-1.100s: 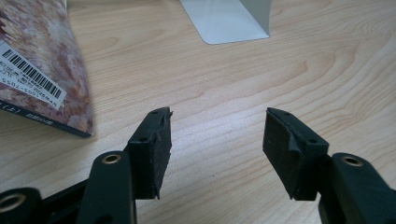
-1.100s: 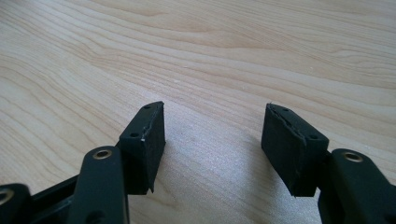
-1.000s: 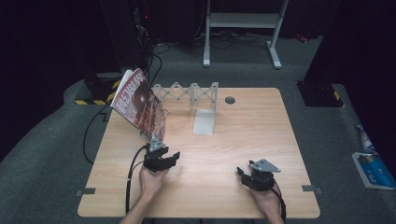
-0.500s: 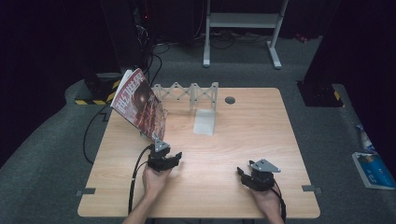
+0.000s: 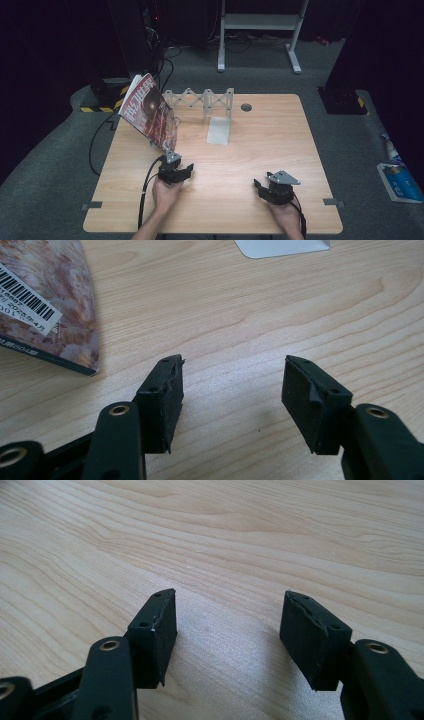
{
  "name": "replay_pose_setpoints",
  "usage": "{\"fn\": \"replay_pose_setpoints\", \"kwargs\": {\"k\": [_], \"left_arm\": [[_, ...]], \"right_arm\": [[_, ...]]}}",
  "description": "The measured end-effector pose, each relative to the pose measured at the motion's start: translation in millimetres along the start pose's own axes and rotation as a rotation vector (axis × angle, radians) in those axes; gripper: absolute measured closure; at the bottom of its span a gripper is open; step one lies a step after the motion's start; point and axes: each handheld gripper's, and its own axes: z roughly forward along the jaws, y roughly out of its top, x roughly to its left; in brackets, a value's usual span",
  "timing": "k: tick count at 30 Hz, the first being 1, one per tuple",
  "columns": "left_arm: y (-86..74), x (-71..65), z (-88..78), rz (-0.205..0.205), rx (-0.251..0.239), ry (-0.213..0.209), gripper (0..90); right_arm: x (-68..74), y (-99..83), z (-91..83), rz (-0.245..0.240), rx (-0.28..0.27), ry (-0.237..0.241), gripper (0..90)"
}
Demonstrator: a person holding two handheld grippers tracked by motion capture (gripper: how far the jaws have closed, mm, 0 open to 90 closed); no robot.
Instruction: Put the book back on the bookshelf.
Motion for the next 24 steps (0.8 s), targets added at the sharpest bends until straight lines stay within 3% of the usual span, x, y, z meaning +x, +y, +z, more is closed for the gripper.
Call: {"fn": "replay_pose_setpoints", "kwargs": {"k": [7, 20, 24], "left_arm": [[-0.6, -1.2, 1.9, 0.001, 0.003, 0.006, 41.7], [-2.9, -3.7, 4.5, 0.039, 0.012, 0.025, 40.8], [-9.1, -5.5, 3.1, 0.029, -0.027, 0.036, 40.1]], "right_arm": [[0.0, 0.0, 0.0, 0.0, 0.0, 0.0, 39.8], [0.0, 0.0, 0.0, 0.0, 0.0, 0.0, 39.8], [-0.1, 0.0, 0.0, -0.001, 0.0, 0.0, 39.8]]}}
